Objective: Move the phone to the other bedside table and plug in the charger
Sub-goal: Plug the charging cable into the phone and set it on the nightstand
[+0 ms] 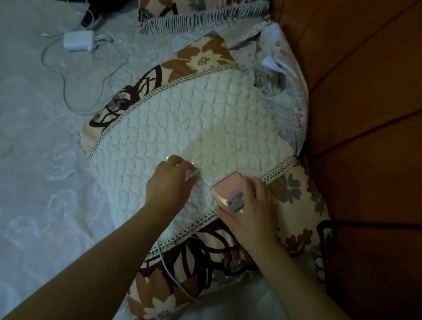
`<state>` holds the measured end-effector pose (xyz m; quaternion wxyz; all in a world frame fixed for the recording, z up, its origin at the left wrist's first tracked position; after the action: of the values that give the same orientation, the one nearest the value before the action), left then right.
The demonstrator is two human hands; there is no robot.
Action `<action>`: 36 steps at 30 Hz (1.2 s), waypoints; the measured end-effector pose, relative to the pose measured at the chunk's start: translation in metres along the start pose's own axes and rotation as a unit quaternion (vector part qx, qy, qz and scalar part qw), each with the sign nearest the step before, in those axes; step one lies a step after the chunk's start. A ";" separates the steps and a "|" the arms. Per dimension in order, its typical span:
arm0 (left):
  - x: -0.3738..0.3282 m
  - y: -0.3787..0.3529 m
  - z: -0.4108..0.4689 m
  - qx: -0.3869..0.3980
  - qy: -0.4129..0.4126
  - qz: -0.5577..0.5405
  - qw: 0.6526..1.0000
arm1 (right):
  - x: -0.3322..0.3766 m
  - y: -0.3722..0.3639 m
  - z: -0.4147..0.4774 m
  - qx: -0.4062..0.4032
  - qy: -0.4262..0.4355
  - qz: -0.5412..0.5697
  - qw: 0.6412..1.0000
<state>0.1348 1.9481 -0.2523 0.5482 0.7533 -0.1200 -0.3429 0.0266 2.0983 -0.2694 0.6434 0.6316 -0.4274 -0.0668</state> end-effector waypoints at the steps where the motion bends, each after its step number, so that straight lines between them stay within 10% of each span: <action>1: 0.000 0.000 -0.001 -0.003 -0.003 0.000 1.000 | 0.000 -0.002 -0.002 0.005 -0.007 -0.011 1.000; 20: -0.018 0.024 -0.049 0.058 -0.038 -0.132 0.989 | -0.008 0.000 -0.046 0.026 -0.090 0.140 0.986; 36: -0.056 0.128 -0.175 0.111 -0.306 -0.168 0.930 | 0.070 0.080 -0.235 -0.197 -0.146 0.192 0.950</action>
<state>0.2319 2.0624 -0.0861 0.3319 0.6768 -0.1909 -0.6288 0.1833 2.2475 -0.1291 0.6861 0.3817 -0.6082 -0.1169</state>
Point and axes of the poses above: each hand's wrist, its own z-axis towards the middle knuckle, its own y-axis out of the back of the hand, x = y × z, the point moved 6 cm from there along z, towards the middle knuckle, and after that the axes turned 1 degree about -y, right-handed, at the moved point
